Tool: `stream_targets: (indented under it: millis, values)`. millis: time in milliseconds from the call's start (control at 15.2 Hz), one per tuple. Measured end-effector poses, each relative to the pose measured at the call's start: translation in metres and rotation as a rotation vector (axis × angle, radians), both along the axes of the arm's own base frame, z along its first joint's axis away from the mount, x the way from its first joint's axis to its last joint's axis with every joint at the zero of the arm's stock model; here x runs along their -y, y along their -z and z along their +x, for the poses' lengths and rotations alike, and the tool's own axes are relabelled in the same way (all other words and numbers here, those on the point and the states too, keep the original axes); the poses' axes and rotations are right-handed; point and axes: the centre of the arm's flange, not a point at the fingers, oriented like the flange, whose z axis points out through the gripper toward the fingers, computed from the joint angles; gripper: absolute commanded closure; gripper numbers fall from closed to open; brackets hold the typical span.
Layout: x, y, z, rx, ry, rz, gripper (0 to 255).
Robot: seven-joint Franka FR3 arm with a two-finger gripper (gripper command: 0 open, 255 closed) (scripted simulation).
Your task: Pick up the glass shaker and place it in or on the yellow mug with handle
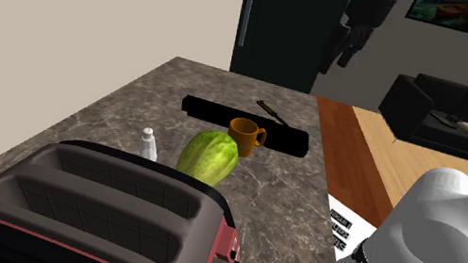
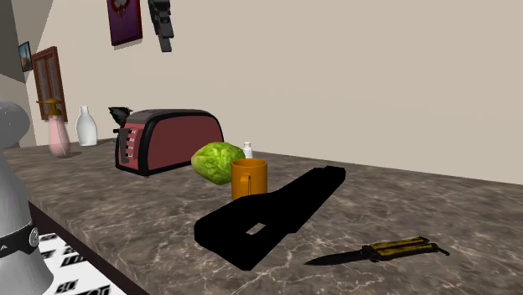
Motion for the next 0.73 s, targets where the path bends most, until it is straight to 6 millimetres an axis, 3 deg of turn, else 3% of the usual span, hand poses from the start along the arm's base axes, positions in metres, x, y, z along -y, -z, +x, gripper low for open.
stream_targets:
  millis: [198,726]
  values:
    - [-0.009,0.008,0.011,-0.005,-0.003,0.004,0]
    - [-0.060,0.060,0.087,-0.036,-0.022,0.034,0]
